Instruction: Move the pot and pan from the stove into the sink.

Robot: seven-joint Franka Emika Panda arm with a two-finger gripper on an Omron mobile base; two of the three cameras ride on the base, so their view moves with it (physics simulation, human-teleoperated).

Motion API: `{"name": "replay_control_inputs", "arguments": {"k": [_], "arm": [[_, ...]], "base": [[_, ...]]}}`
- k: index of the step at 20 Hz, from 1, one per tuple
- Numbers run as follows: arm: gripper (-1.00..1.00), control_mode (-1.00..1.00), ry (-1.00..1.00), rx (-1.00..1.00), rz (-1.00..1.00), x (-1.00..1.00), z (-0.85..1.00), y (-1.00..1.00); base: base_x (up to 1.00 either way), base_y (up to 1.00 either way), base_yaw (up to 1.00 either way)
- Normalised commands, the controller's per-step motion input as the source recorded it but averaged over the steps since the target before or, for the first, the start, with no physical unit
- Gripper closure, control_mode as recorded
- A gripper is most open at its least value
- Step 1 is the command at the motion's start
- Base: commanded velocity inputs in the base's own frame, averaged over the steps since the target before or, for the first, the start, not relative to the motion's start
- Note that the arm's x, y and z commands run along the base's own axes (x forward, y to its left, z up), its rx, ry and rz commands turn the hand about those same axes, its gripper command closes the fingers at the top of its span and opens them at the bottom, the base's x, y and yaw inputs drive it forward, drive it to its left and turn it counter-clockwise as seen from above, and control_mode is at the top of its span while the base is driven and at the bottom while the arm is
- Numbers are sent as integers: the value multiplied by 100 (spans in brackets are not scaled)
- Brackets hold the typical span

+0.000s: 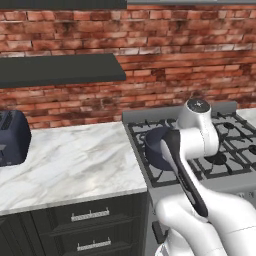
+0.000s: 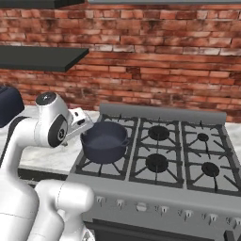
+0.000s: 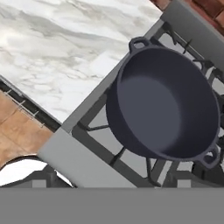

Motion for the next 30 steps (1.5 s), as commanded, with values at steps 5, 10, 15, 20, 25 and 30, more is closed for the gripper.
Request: {"name": "replay_control_inputs", "arguments": {"k": [5, 10, 15, 20, 25, 30], "arm": [[-100, -100, 3, -1, 3, 28, -60, 0], [-100, -100, 1, 0, 4, 35, -56, 0], [-100, -100, 0, 0, 4, 57, -45, 0], [-100, -100, 0, 0, 5, 86, -30, -2], [-100, -100, 4, 1, 5, 59, -16, -7], [-100, -100, 4, -2, 0, 1, -17, -1]], "base": [[0, 0, 0], [0, 0, 0], [0, 0, 0], [0, 0, 0], [0, 0, 0], [0, 0, 0]]}}
